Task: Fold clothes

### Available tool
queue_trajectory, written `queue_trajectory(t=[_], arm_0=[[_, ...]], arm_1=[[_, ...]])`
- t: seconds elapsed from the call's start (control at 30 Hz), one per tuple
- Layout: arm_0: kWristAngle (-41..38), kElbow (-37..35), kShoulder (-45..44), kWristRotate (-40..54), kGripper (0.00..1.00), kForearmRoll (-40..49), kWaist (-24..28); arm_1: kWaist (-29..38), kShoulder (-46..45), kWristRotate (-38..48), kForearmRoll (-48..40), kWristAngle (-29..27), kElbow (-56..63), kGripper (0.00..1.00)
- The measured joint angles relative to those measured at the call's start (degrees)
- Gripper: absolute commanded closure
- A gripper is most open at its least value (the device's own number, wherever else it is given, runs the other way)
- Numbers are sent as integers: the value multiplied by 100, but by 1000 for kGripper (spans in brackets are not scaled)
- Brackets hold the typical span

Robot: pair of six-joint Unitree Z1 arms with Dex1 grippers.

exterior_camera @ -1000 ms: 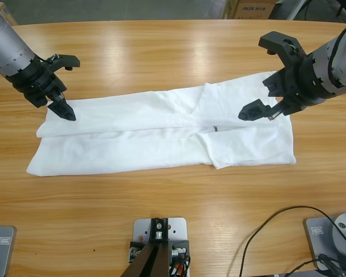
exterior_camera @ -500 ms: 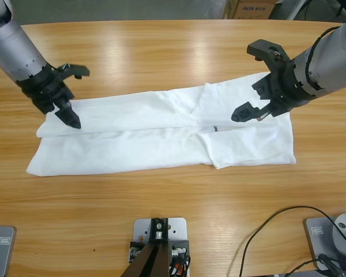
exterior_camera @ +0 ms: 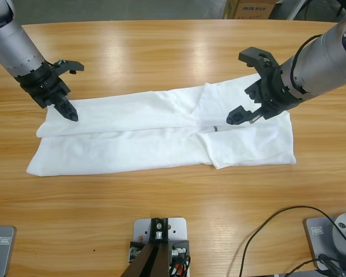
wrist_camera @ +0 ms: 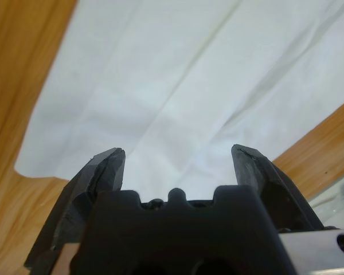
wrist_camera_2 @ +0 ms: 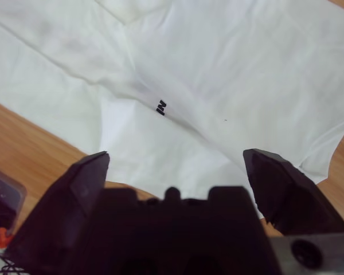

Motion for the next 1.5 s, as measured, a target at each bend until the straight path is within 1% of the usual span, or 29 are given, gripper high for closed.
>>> queue_trajectory(t=[0.37,0.53,0.7,0.93,1.07,1.17,1.37,1.5], arm_0=[[-167,121,291,0,271,80,-66],[-167,406,336,20,271,100,-158],[-242,575,342,42,271,111,-323],[-524,877,322,42,271,119,-807],[-533,1029,241,34,253,119,-866],[-533,1060,80,11,253,119,-727],[-533,1010,-328,-13,253,118,-161],[-434,991,-333,-223,253,117,184]], arm_1=[[0,69,25,-81,0,51,46],[0,70,34,-120,0,80,46],[0,74,54,-143,0,88,46],[0,114,57,-183,1,107,46],[0,182,61,-254,1,171,46],[0,248,93,-325,2,237,46],[-1,278,142,-385,58,330,46],[-1,278,163,-420,88,340,46]])
